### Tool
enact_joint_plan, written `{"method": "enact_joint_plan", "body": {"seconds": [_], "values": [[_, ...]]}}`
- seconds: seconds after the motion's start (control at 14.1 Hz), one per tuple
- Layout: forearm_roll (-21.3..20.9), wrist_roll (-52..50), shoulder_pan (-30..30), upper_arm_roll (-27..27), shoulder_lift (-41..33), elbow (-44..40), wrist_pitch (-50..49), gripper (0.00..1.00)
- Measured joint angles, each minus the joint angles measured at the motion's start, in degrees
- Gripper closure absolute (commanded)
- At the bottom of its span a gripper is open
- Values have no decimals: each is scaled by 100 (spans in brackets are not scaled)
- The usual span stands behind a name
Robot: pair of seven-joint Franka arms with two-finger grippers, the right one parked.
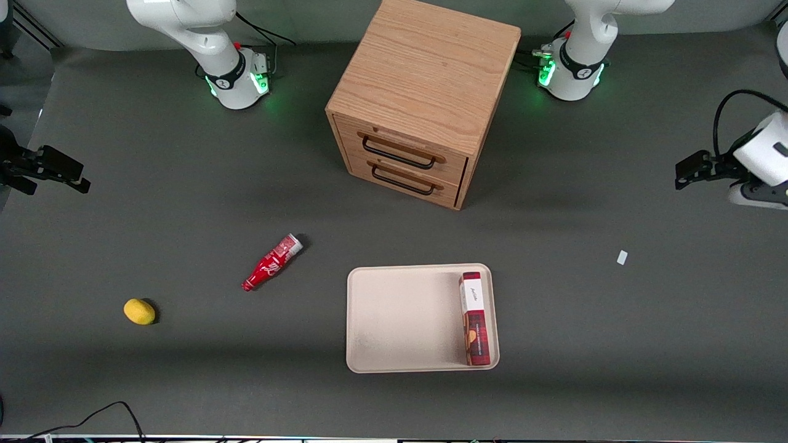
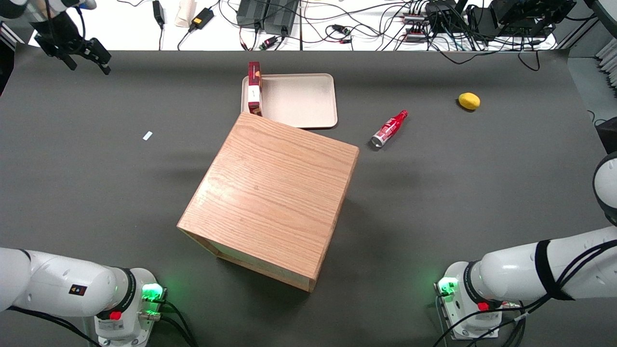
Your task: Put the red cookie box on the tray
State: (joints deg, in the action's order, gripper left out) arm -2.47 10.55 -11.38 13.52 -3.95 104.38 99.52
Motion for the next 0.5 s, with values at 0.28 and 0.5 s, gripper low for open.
{"method": "enact_joint_plan", "body": {"seconds": [0.28,0.5], "values": [[-21,0,-18,-5,1,-357,-394,0],[-48,-1,-19,-4,25,-426,-472,0]]}}
